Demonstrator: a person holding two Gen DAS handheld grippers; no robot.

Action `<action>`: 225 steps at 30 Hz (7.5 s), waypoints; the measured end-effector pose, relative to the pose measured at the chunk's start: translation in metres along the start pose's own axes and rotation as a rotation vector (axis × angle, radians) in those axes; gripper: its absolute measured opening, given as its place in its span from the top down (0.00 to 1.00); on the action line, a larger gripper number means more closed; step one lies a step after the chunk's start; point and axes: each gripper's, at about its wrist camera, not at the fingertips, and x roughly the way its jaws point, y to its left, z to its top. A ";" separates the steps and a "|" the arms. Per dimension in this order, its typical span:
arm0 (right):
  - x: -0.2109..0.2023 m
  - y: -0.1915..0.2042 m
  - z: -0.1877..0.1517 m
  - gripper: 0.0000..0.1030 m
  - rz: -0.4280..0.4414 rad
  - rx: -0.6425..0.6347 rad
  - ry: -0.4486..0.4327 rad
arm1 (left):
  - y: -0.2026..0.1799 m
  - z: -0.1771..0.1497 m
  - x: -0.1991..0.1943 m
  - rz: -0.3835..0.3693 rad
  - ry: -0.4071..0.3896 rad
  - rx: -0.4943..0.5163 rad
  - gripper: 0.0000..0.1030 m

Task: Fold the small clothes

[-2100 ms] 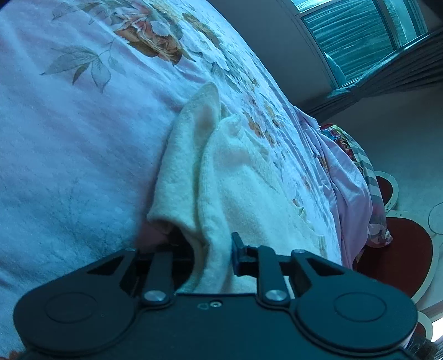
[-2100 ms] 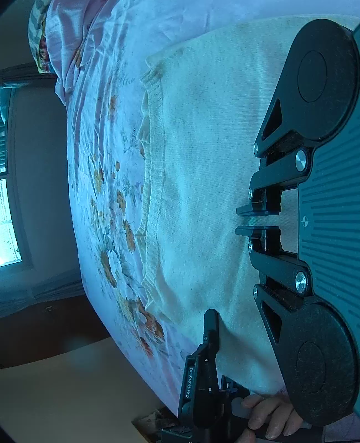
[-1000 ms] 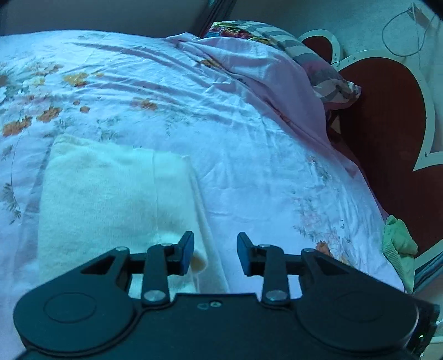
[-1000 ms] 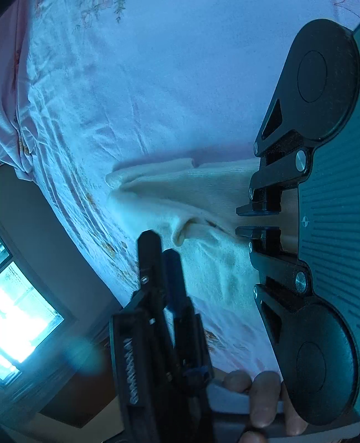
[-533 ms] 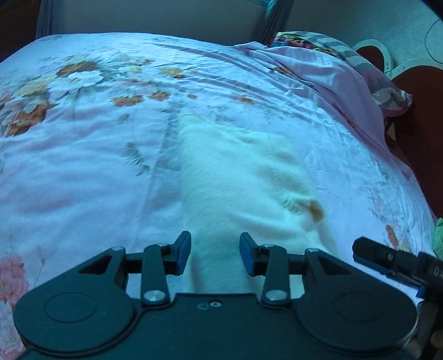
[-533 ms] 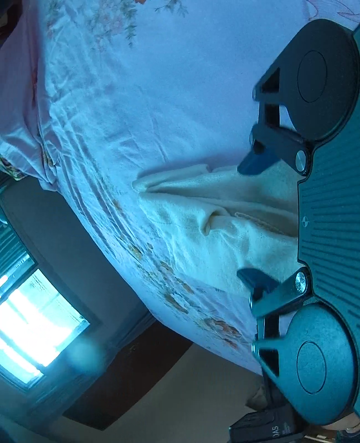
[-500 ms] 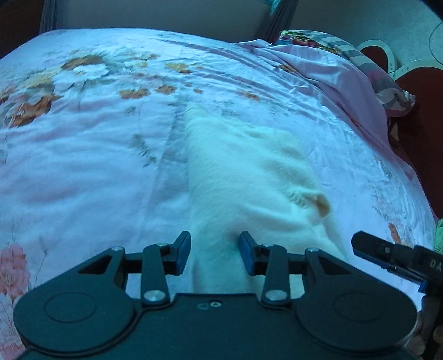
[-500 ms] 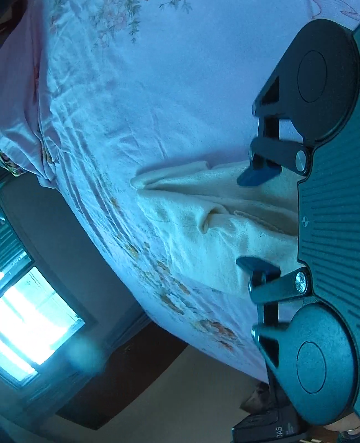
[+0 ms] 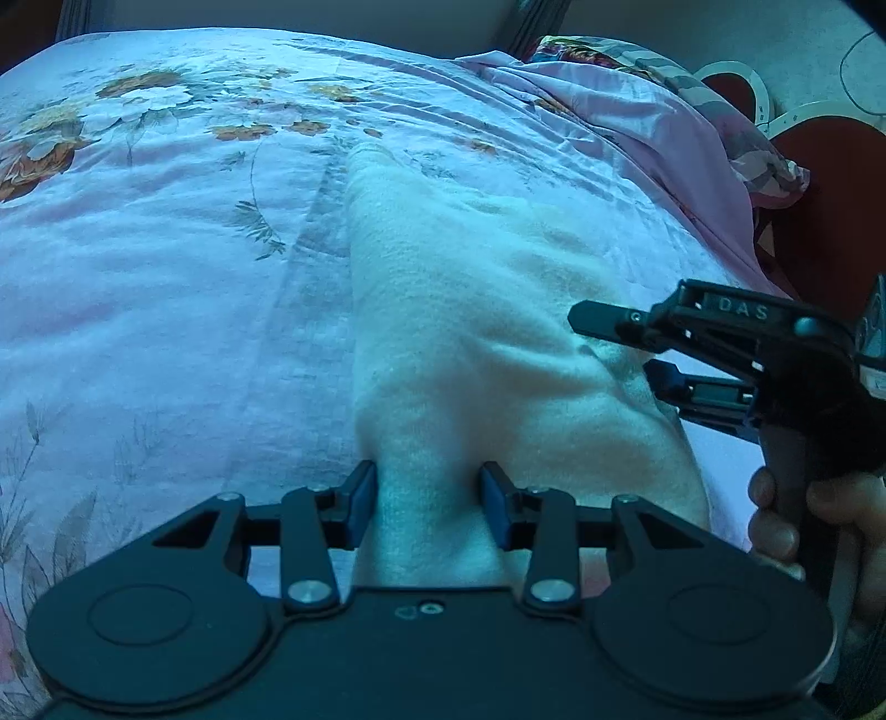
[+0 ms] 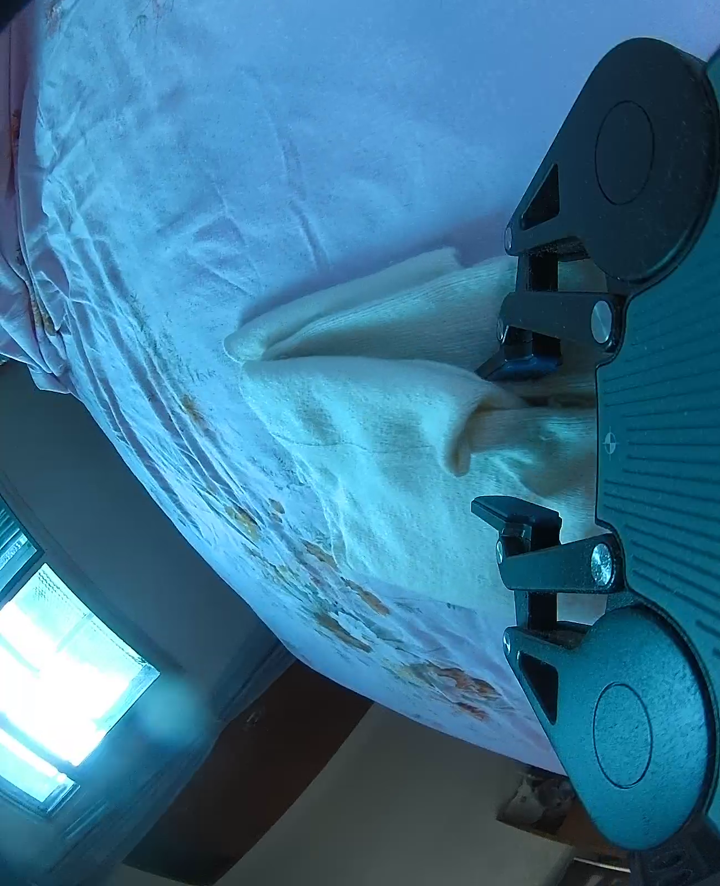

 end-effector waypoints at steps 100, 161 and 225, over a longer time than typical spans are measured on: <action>0.108 0.021 0.041 0.95 -0.457 -0.637 -0.125 | -0.031 0.110 0.109 0.173 -0.102 0.171 0.56; -0.100 0.053 -0.088 0.11 -0.354 -0.541 -0.122 | -0.045 -0.009 -0.042 0.220 -0.110 0.119 0.42; -0.003 0.019 0.005 0.75 -0.154 -0.214 -0.093 | -0.010 0.062 0.029 -0.037 -0.073 -0.025 0.71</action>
